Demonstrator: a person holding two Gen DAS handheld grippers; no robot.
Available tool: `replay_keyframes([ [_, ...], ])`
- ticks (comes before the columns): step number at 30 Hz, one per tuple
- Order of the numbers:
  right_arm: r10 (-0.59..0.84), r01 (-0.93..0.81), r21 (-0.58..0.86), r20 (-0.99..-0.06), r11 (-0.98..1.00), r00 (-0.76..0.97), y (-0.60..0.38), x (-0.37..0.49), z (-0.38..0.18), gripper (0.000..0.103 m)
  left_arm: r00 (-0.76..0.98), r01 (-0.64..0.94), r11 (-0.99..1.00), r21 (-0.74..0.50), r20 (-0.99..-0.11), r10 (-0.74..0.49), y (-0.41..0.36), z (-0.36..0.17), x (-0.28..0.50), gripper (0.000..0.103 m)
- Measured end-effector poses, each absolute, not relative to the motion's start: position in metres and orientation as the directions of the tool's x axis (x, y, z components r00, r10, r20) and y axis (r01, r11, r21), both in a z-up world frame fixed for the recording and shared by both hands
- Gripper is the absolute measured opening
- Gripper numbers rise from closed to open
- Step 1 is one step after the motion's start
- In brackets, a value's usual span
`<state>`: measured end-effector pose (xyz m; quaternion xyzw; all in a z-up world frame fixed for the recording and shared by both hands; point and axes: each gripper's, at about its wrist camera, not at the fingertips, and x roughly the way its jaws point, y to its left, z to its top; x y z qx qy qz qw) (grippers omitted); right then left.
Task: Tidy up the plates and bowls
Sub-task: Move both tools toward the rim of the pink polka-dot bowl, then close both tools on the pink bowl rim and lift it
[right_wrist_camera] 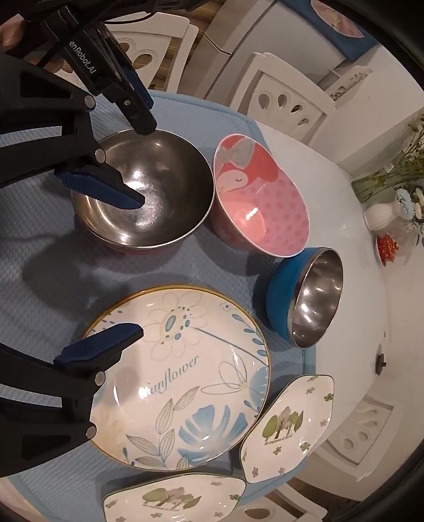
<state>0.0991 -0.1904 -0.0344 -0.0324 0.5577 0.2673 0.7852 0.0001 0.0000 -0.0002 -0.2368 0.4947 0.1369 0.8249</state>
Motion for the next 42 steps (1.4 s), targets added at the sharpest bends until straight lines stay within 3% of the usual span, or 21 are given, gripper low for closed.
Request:
replay_keyframes([
  [6,0.394,-0.474,0.247,-0.887,0.845,0.24,-0.179,0.112,-0.032,0.071,0.51,-0.454,0.839,-0.3,-0.86,-0.032,0.01,0.006,0.004,0.057],
  [11,0.424,-0.456,0.268,-0.861,0.848,0.282,-0.154,0.146,-0.014,0.071,0.58,-0.461,0.845,-0.272,-0.813,0.055,0.029,0.026,0.043,0.064],
  [15,0.407,-0.435,0.268,-0.874,0.86,0.266,-0.129,0.172,-0.018,0.071,0.584,-0.445,0.837,-0.318,-0.812,0.001,0.061,0.021,0.07,0.064],
  [18,0.399,-0.407,0.29,-0.892,0.866,0.213,-0.118,0.186,-0.031,0.056,0.594,-0.423,0.841,-0.338,-0.804,-0.024,0.066,0.014,0.086,0.062],
  [21,0.39,-0.37,0.309,-0.905,0.876,0.168,-0.113,0.196,-0.046,0.049,0.566,-0.422,0.834,-0.357,-0.822,-0.066,0.07,0.0,0.094,0.047],
  [25,0.407,-0.345,0.349,-0.906,0.872,0.113,-0.106,0.204,-0.062,0.034,0.527,-0.412,0.829,-0.379,-0.841,-0.123,0.073,-0.017,0.105,0.017],
  [29,0.39,-0.373,0.328,-0.915,0.868,0.106,-0.094,0.199,-0.069,0.018,0.527,-0.365,0.838,-0.405,-0.832,-0.172,0.069,-0.024,0.111,0.013],
  [35,0.364,-0.477,0.252,-0.918,0.842,0.157,-0.08,0.189,-0.064,0.017,0.558,-0.313,0.9,-0.302,-0.826,-0.083,0.065,-0.018,0.102,0.013],
  [42,0.395,-0.553,0.228,-0.896,0.801,0.202,-0.07,0.176,-0.055,0.017,0.59,-0.313,0.909,-0.274,-0.806,-0.04,0.076,-0.002,0.086,0.013],
])
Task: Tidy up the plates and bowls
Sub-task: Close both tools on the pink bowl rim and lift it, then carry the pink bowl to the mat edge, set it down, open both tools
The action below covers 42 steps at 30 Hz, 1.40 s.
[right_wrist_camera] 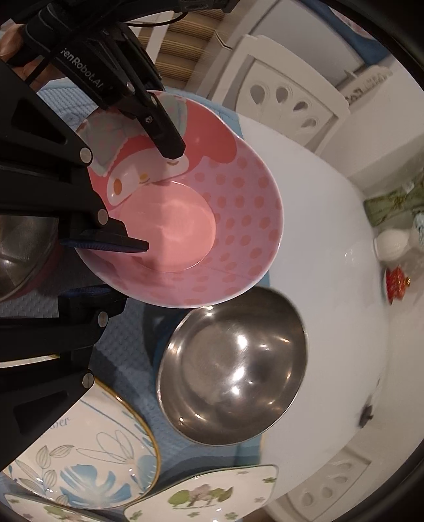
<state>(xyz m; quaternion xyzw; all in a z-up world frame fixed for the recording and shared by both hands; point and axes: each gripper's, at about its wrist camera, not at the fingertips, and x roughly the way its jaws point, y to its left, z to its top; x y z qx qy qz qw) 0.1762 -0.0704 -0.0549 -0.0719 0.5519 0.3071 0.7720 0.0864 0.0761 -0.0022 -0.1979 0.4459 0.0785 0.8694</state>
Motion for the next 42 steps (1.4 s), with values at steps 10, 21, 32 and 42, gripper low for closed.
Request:
replay_keyframes([
  [10,0.502,-0.648,0.252,-0.833,0.719,0.233,-0.071,0.133,0.008,0.017,0.657,-0.347,0.909,-0.232,-0.752,0.059,0.071,0.063,0.021,0.013],
  [21,0.483,-0.702,0.28,-0.869,0.655,0.104,-0.104,0.013,0.019,0.018,0.602,-0.416,0.885,-0.21,-0.793,0.094,0.025,0.069,-0.09,0.013],
  [32,0.358,-0.675,0.275,-0.934,0.685,-0.017,-0.14,-0.033,-0.049,0.018,0.495,-0.488,0.832,-0.265,-0.869,0.014,-0.01,0.002,-0.134,0.013],
  [42,0.342,-0.646,0.281,-0.939,0.709,-0.033,-0.153,-0.029,-0.07,0.018,0.507,-0.49,0.821,-0.294,-0.862,-0.007,-0.017,-0.022,-0.134,0.013],
])
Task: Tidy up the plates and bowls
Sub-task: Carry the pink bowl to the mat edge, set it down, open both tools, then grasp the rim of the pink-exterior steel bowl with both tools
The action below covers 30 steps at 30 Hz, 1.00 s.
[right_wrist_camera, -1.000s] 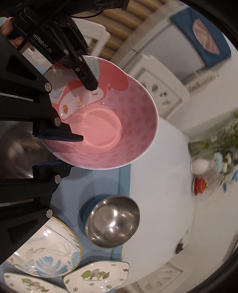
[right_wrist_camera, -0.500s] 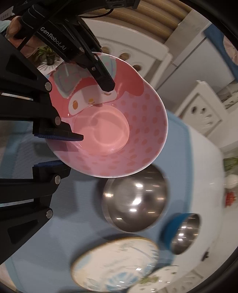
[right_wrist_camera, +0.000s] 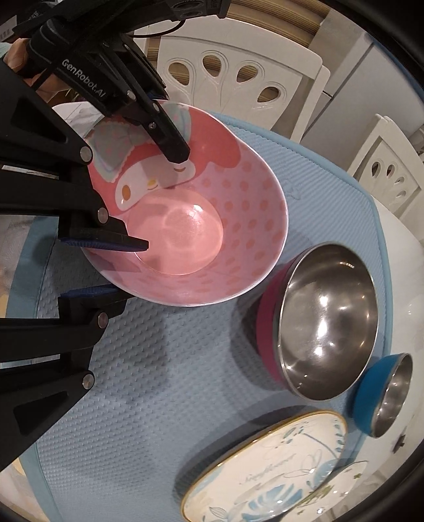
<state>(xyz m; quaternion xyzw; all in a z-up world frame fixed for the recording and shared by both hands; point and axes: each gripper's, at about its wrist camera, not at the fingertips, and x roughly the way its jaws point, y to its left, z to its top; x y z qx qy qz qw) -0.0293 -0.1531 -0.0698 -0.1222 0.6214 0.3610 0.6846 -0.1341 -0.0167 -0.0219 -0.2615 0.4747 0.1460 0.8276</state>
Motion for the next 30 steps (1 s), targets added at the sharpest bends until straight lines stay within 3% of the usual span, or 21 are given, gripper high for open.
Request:
replay_keyframes([
  [11,0.391,-0.631,0.331,-0.919,0.702,-0.048,-0.183,-0.022,-0.05,0.019,0.528,-0.483,0.81,-0.332,-0.848,-0.033,0.0,-0.003,-0.153,0.017],
  [19,0.48,-0.652,0.298,-0.87,0.697,0.115,-0.203,-0.011,0.018,0.019,0.654,-0.426,0.852,-0.305,-0.754,0.058,0.005,0.078,-0.153,0.017],
  [21,0.502,-0.657,0.283,-0.848,0.698,0.168,-0.206,-0.006,0.039,0.025,0.683,-0.404,0.864,-0.299,-0.727,0.067,0.002,0.095,-0.146,0.017],
  [22,0.515,-0.657,0.279,-0.835,0.7,0.194,-0.209,-0.003,0.05,0.03,0.696,-0.393,0.869,-0.301,-0.715,0.067,0.0,0.102,-0.142,0.02],
  [24,0.537,-0.653,0.281,-0.812,0.704,0.23,-0.208,0.001,0.066,0.059,0.721,-0.363,0.878,-0.313,-0.69,0.052,-0.003,0.117,-0.132,0.036],
  [26,0.56,-0.651,0.282,-0.784,0.705,0.267,-0.207,0.005,0.079,0.062,0.747,-0.339,0.884,-0.321,-0.663,0.045,-0.004,0.126,-0.122,0.069],
  [28,0.555,-0.647,0.267,-0.779,0.714,0.291,-0.203,0.01,0.085,0.063,0.769,-0.309,0.894,-0.325,-0.639,0.033,-0.006,0.13,-0.11,0.079],
  [30,0.544,-0.627,0.277,-0.79,0.728,0.283,-0.2,0.023,0.083,0.064,0.749,-0.279,0.899,-0.337,-0.662,-0.016,-0.001,0.125,-0.088,0.079],
])
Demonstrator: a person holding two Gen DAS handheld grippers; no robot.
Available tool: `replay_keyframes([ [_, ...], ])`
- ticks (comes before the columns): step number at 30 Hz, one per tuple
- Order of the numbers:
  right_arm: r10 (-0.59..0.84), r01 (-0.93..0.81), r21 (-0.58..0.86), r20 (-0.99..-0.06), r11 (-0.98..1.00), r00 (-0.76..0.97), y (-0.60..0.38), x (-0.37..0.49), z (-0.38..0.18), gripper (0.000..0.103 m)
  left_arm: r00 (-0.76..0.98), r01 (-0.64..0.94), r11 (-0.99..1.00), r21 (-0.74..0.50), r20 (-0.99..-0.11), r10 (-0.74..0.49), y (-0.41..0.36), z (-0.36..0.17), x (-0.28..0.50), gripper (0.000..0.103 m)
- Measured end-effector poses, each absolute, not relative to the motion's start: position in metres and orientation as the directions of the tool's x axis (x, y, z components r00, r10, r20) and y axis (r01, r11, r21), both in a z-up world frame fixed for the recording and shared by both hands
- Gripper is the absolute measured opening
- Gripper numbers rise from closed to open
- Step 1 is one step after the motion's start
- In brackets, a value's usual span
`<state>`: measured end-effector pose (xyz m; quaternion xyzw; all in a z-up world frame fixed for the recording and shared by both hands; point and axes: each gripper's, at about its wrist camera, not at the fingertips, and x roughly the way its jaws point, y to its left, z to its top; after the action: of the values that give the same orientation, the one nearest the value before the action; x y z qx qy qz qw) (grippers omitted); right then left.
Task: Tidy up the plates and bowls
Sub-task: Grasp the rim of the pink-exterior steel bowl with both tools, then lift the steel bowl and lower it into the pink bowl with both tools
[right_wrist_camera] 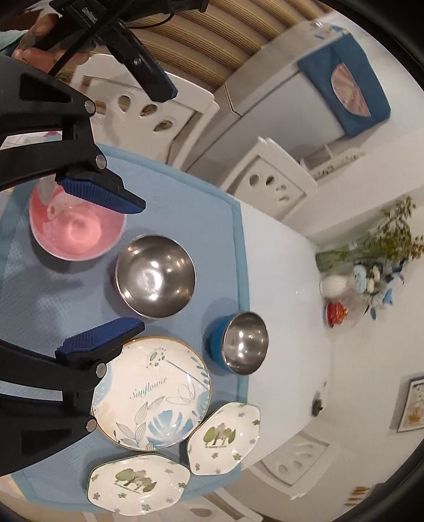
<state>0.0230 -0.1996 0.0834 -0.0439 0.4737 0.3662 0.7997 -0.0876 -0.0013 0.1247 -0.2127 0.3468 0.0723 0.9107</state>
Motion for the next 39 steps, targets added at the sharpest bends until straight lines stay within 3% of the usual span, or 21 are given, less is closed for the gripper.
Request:
replay_keyframes([
  [4,0.494,-0.546,0.308,-0.838,0.779,0.232,-0.194,0.052,0.057,0.064,0.658,-0.297,0.887,-0.353,-0.749,-0.077,0.01,0.092,-0.048,0.076],
  [6,0.49,-0.498,0.346,-0.85,0.795,0.191,-0.195,0.064,0.038,0.064,0.618,-0.298,0.859,-0.416,-0.77,-0.158,0.018,0.067,-0.028,0.069],
  [8,0.491,-0.447,0.39,-0.86,0.805,0.135,-0.194,0.076,0.017,0.064,0.569,-0.311,0.829,-0.464,-0.79,-0.228,0.025,0.043,-0.013,0.053],
  [11,0.491,-0.417,0.414,-0.866,0.809,0.093,-0.192,0.088,-0.003,0.064,0.526,-0.317,0.813,-0.488,-0.804,-0.278,0.027,0.016,0.003,0.051],
  [15,0.461,-0.425,0.391,-0.885,0.816,0.07,-0.18,0.099,-0.021,0.056,0.479,-0.306,0.816,-0.491,-0.82,-0.314,0.026,-0.011,0.022,0.05],
  [19,0.441,-0.422,0.386,-0.897,0.82,0.037,-0.168,0.107,-0.042,0.049,0.42,-0.301,0.817,-0.491,-0.838,-0.349,0.027,-0.033,0.036,0.033],
  [20,0.436,-0.42,0.384,-0.9,0.822,0.032,-0.166,0.108,-0.047,0.046,0.403,-0.301,0.818,-0.49,-0.843,-0.356,0.026,-0.038,0.04,0.026],
  [23,0.417,-0.423,0.369,-0.909,0.827,0.024,-0.163,0.111,-0.057,0.035,0.37,-0.301,0.827,-0.474,-0.858,-0.357,0.021,-0.049,0.047,0.017],
  [30,0.394,-0.418,0.355,-0.919,0.836,0.007,-0.164,0.113,-0.071,0.019,0.358,-0.291,0.842,-0.454,-0.868,-0.345,0.02,-0.051,0.049,0.016],
  [39,0.405,-0.399,0.366,-0.914,0.841,0.013,-0.164,0.113,-0.055,0.017,0.406,-0.309,0.837,-0.452,-0.858,-0.313,0.02,-0.03,0.038,0.016],
])
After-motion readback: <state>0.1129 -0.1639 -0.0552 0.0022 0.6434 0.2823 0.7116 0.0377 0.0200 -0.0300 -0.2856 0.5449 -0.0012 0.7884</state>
